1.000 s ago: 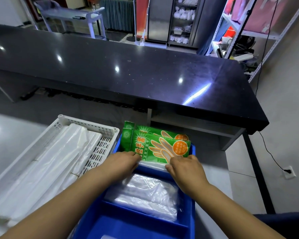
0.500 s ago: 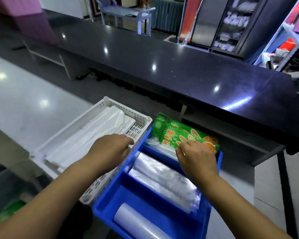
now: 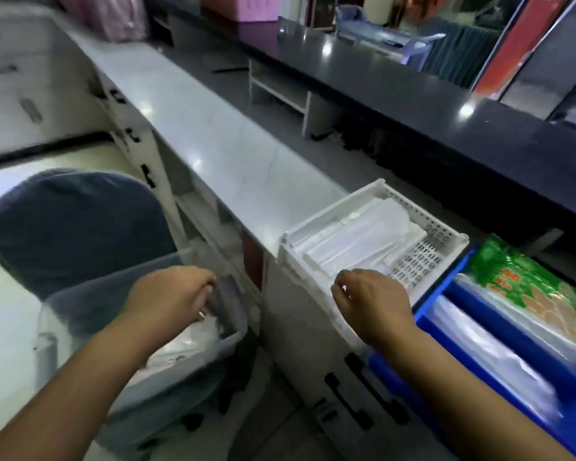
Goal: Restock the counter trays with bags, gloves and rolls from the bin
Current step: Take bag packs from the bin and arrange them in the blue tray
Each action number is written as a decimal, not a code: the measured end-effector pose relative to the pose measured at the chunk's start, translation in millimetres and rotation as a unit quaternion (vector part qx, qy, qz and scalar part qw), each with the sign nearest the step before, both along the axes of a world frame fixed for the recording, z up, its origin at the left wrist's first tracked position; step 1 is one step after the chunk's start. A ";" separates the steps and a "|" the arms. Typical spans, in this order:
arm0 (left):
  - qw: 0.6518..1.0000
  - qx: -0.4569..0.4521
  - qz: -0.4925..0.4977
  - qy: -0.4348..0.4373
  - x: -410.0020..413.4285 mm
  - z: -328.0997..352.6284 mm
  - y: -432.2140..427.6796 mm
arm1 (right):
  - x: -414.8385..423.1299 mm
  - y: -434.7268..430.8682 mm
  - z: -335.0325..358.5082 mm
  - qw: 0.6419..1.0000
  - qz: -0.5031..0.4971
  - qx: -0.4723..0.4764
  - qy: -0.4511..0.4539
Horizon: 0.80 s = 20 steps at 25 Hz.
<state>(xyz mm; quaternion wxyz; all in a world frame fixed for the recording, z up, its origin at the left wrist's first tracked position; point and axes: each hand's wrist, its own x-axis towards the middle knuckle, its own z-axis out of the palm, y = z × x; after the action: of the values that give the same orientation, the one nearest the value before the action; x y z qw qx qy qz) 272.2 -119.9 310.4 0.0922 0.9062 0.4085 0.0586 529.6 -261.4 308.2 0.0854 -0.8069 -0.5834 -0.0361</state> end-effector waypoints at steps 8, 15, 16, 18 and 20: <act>0.985 -0.044 0.152 0.061 -221.0 -52.7 39.2 | -181.6 89.5 -56.0 0.989 0.092 -0.083 0.084; 0.973 -0.122 0.187 0.065 -261.3 -104.2 58.0 | -208.8 138.2 -114.4 0.968 0.108 -0.202 0.105; 0.969 -0.138 0.194 0.065 -263.3 -114.7 60.9 | -207.1 149.5 -126.9 0.965 0.116 -0.214 0.102; 0.961 -0.167 0.211 0.065 -266.5 -134.8 68.4 | -204.4 177.7 -155.8 0.957 0.139 -0.235 0.100; 0.950 -0.192 0.237 0.065 -268.7 -152.9 78.5 | -204.4 208.6 -188.4 0.943 0.154 -0.274 0.105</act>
<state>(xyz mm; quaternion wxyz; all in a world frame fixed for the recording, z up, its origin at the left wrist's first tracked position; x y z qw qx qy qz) 3.6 -41.4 157.5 0.2209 0.7505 0.6200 -0.0594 325.2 -52.8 119.9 -0.0736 -0.6985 -0.6757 0.2240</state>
